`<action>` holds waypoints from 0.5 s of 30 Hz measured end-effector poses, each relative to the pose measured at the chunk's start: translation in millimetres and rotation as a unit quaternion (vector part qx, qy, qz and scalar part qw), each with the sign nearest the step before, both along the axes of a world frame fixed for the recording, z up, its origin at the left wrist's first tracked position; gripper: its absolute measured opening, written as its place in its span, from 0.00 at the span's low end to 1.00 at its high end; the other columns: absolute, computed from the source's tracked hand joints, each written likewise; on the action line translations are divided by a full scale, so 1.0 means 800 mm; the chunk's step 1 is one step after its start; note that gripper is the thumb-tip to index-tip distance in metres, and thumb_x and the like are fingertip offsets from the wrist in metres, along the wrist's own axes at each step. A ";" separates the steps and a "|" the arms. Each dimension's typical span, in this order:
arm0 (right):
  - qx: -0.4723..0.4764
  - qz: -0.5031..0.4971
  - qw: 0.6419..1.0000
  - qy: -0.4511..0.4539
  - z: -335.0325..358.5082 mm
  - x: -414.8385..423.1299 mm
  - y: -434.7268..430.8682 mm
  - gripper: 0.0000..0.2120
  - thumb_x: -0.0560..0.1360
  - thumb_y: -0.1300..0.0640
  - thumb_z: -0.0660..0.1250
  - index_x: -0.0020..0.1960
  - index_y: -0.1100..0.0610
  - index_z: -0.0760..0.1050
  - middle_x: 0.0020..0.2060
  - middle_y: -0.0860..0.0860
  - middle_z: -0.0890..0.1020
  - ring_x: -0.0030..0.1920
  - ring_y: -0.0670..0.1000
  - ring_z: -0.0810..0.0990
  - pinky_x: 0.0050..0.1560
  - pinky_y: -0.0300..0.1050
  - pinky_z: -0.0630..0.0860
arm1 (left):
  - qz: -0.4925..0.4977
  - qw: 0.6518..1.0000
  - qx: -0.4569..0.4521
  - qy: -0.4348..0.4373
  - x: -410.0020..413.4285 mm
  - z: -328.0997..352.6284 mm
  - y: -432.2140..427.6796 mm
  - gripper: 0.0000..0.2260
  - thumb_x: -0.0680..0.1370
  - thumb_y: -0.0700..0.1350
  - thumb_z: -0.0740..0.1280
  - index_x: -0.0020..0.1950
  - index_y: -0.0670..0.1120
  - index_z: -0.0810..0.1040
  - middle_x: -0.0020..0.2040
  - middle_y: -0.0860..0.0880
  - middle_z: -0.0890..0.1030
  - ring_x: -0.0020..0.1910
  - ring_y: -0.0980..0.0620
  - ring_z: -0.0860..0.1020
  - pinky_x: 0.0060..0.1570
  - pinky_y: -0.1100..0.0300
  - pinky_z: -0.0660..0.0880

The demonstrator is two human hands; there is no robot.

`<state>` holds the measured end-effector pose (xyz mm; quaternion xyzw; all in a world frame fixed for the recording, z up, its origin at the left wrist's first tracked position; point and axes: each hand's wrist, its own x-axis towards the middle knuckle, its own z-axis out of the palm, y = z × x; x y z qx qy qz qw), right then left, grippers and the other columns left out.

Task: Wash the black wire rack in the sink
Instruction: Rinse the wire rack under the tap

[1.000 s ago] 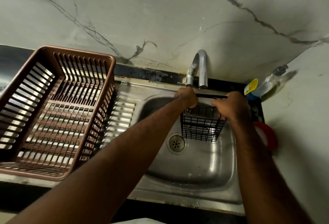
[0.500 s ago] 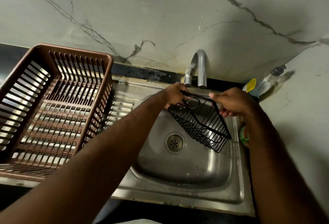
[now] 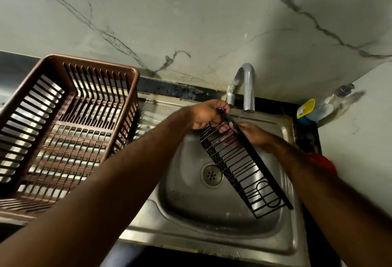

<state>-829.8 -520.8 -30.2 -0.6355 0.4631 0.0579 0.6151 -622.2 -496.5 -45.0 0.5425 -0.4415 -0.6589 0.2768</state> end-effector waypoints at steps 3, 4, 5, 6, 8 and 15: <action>0.054 -0.042 0.997 -0.023 -0.007 0.005 0.004 0.28 0.79 0.33 0.56 0.62 0.54 0.77 0.53 0.60 0.85 0.55 0.64 0.83 0.59 0.64 0.77 | 0.048 0.996 0.032 0.070 0.009 -0.007 -0.004 0.16 0.75 0.25 0.61 0.50 0.45 0.76 0.58 0.29 0.77 0.58 0.29 0.80 0.59 0.36 0.78; 0.060 -0.045 0.997 -0.016 -0.008 0.007 0.004 0.27 0.81 0.35 0.53 0.63 0.55 0.76 0.53 0.60 0.85 0.54 0.64 0.84 0.58 0.64 0.78 | 0.060 0.994 0.034 0.079 0.012 -0.010 -0.005 0.16 0.75 0.24 0.60 0.50 0.45 0.76 0.61 0.28 0.77 0.62 0.27 0.77 0.61 0.36 0.77; 0.064 -0.048 0.997 -0.009 -0.011 0.008 0.003 0.27 0.82 0.37 0.51 0.64 0.57 0.75 0.51 0.60 0.85 0.52 0.64 0.85 0.56 0.62 0.79 | 0.071 0.993 0.033 0.088 0.014 -0.010 -0.006 0.17 0.75 0.23 0.59 0.49 0.44 0.74 0.60 0.29 0.77 0.62 0.28 0.78 0.59 0.39 0.78; 0.071 -0.057 0.996 -0.001 -0.012 0.009 0.003 0.29 0.83 0.38 0.49 0.64 0.59 0.74 0.50 0.61 0.85 0.51 0.64 0.85 0.54 0.60 0.81 | 0.084 0.992 0.031 0.092 0.015 -0.009 -0.006 0.18 0.75 0.21 0.58 0.49 0.44 0.74 0.58 0.31 0.79 0.60 0.31 0.80 0.57 0.41 0.79; 0.075 -0.075 0.994 0.009 -0.014 0.013 0.002 0.34 0.82 0.36 0.49 0.63 0.65 0.75 0.50 0.63 0.85 0.50 0.65 0.85 0.51 0.59 0.82 | 0.110 0.989 0.018 0.097 0.017 -0.004 -0.007 0.20 0.74 0.20 0.57 0.49 0.44 0.74 0.53 0.37 0.81 0.52 0.41 0.83 0.50 0.48 0.81; 0.051 -0.208 0.977 -0.004 -0.037 0.008 0.006 0.39 0.78 0.29 0.53 0.58 0.66 0.77 0.46 0.64 0.85 0.47 0.66 0.85 0.54 0.67 0.80 | 0.276 0.957 0.019 0.091 0.053 0.061 0.008 0.09 0.77 0.37 0.61 0.46 0.47 0.79 0.51 0.44 0.81 0.46 0.50 0.79 0.42 0.56 0.74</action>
